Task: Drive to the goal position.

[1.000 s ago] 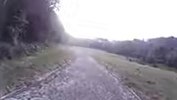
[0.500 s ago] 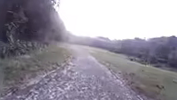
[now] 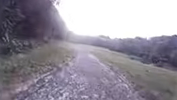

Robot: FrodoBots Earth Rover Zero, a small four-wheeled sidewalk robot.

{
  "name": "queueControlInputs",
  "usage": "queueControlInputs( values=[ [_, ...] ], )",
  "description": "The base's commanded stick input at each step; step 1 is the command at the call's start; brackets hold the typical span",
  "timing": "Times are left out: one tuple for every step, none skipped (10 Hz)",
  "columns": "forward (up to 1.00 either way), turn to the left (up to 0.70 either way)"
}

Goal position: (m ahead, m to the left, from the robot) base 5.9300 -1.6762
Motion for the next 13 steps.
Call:
queueControlInputs(
  values=[
    [0.7, -0.07],
    [0.7, -0.02],
    [0.7, 0.0],
    [0.7, 0.0],
    [0.7, 0.0],
    [0.7, 0.0],
    [0.7, 0.0],
    [0.7, 0.0],
    [0.7, 0.0],
    [0.7, 0.0],
    [0.7, 0.0],
    [0.7, 0.0],
    [0.7, 0.0]
  ],
)
